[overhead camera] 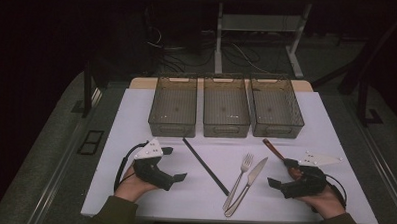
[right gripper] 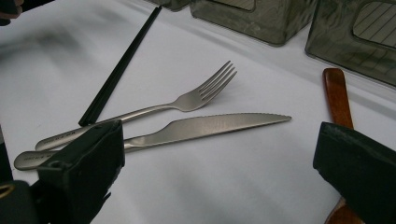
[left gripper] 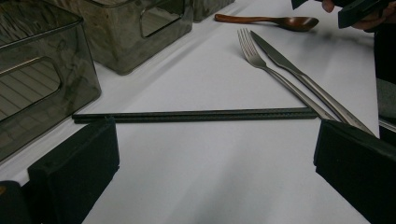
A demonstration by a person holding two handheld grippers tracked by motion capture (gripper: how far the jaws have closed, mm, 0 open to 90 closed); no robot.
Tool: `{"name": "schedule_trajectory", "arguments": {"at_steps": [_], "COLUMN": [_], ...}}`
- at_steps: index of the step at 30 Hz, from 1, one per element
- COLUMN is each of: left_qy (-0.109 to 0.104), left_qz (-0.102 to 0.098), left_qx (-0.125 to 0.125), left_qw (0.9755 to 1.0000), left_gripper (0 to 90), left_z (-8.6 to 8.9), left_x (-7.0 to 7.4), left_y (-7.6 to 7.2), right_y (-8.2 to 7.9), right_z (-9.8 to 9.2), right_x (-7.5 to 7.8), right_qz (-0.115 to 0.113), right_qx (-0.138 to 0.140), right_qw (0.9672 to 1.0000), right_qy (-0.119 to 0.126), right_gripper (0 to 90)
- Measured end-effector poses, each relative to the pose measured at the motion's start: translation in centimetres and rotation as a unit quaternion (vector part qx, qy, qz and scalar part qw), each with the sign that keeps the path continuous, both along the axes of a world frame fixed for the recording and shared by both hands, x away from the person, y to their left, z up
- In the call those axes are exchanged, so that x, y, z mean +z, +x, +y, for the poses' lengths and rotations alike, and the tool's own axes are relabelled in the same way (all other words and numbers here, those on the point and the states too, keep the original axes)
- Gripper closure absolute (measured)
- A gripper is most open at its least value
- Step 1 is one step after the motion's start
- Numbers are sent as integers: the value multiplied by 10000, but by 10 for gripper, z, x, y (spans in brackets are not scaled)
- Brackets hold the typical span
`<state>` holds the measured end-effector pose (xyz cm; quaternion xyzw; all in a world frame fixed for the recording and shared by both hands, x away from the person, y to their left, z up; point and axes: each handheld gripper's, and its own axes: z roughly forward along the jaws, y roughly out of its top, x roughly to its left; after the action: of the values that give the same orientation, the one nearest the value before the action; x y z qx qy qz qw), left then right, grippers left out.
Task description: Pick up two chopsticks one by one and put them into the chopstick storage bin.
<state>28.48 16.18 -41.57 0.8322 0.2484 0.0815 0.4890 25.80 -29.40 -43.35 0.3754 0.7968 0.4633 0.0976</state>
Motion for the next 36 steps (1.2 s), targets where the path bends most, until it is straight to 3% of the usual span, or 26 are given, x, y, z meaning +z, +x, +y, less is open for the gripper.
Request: {"name": "schedule_trajectory", "arguments": {"at_steps": [7, 16, 36], "left_qy": [27, 29, 185], "left_qz": [12, -11, -95], "left_qx": [-43, -76, 114], "left_qw": [10000, 10000, 9997], "left_gripper": [0, 69, 441], "left_z": [-3, -8, -17], "left_x": [-1, 0, -3], "left_y": [0, 2, 19], "right_y": [0, 0, 1], "right_z": [0, 0, 0], "right_x": [0, 0, 0], "right_qz": [-6, 7, 80], "right_qx": [5, 7, -17], "right_qw": [10000, 10000, 10000], "right_qy": [3, 2, 36], "right_gripper": [24, 24, 24]}}
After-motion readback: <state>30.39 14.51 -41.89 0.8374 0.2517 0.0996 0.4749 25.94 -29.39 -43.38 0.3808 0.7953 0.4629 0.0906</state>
